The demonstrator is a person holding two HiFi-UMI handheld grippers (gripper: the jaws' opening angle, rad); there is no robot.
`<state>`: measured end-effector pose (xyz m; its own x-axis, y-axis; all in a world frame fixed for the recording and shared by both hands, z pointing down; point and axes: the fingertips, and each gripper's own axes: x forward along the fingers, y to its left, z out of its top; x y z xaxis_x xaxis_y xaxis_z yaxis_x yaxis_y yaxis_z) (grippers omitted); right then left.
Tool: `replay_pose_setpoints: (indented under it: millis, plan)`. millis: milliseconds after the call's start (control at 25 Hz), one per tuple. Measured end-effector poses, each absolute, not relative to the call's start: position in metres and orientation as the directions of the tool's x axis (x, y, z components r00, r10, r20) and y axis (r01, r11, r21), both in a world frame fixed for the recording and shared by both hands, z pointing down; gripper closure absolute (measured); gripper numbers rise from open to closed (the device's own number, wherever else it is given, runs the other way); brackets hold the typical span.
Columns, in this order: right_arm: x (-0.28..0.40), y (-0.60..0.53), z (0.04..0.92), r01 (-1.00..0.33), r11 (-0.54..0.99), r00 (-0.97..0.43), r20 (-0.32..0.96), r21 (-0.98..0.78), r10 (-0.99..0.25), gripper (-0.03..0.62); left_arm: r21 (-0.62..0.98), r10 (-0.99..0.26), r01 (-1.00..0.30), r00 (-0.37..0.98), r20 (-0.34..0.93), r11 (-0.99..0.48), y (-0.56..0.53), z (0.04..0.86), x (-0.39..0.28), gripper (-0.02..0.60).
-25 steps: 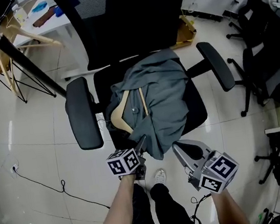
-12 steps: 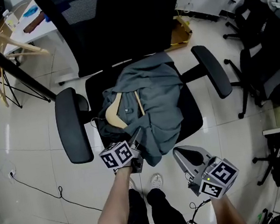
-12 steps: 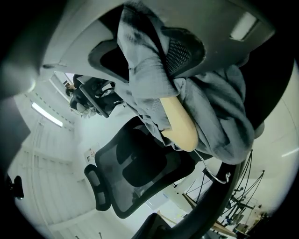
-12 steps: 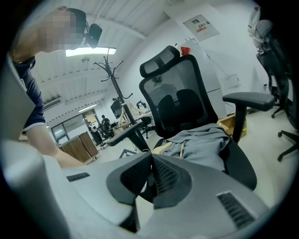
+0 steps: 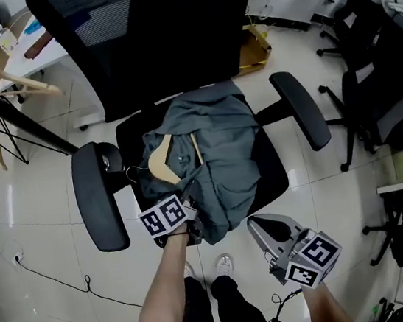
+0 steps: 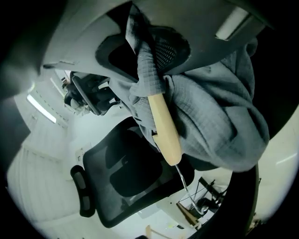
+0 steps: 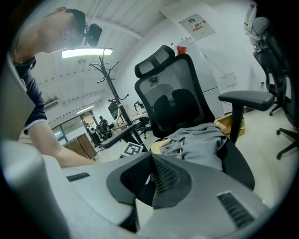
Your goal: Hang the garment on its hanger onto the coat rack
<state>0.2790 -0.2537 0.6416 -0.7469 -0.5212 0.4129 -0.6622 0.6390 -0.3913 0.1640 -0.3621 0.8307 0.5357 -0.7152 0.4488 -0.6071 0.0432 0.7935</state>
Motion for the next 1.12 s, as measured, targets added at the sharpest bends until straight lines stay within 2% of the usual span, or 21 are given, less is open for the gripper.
replay_pose_setpoints:
  millis: [200,320,640,1120]
  plan:
    - [0.283,-0.261,0.620,-0.663,0.647,-0.747,0.391,-0.377,-0.537,0.591,0.625,-0.766,-0.777,0.448,0.461,-0.078,-0.359,0.783,0.168,0.518]
    - [0.287,-0.264,0.599,-0.664,0.655,-0.747,0.366,-0.362,-0.555,0.590,0.504,-0.766,-0.846,0.438,0.470,-0.175,-0.364,0.753,0.172,0.522]
    - [0.297,-0.268,0.545,-0.661,0.673,-0.751,0.287,-0.333,-0.595,0.590,0.248,-0.789,-0.895,0.445,0.423,-0.372,-0.375,0.645,0.180,0.523]
    - [0.294,-0.263,0.419,-0.643,0.744,-0.765,0.123,-0.182,-0.632,0.589,0.129,-0.785,-0.872,0.483,0.388,-0.472,-0.346,0.478,0.166,0.525]
